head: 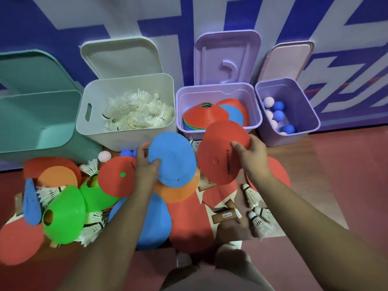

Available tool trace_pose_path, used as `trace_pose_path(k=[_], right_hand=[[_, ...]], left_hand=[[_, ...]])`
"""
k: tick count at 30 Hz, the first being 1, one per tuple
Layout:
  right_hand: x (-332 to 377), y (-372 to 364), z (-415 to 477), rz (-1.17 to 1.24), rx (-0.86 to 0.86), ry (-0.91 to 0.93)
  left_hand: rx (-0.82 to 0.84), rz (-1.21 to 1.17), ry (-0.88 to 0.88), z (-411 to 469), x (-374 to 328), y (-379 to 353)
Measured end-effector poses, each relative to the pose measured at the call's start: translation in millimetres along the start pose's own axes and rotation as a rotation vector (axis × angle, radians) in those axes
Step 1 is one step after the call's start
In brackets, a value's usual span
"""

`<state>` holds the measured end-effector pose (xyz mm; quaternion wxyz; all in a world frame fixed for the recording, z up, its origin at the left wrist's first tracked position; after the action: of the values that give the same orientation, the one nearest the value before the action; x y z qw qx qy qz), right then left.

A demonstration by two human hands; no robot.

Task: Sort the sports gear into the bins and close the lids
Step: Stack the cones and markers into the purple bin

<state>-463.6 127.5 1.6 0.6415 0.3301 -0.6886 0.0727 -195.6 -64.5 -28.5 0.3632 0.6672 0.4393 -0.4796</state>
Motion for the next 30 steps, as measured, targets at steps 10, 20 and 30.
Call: trace_pose_path(k=[10, 20, 30], right_hand=[[-15, -69, -37, 0.704, 0.014, -0.468], [-57, -111, -103, 0.453, -0.004, -0.582], [-40, -147, -140, 0.607, 0.404, -0.622]], left_hand=[[0.099, -0.202, 0.105, 3, 3, 10], [0.159, -0.503, 0.272, -23, 22, 32], [0.185, -0.385, 0.303, -32, 18, 52]])
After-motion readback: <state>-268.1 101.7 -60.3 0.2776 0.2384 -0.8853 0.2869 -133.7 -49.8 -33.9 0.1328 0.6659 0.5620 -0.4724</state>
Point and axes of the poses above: each hand's wrist, its own z-axis towards the middle knuckle, its own y-axis out of the back of the hand, x = y × z, the point moved 8 cm from there along z, towards the middle knuckle, and after that the axes turned 5 degrees about -z, right-handed, at the moved point
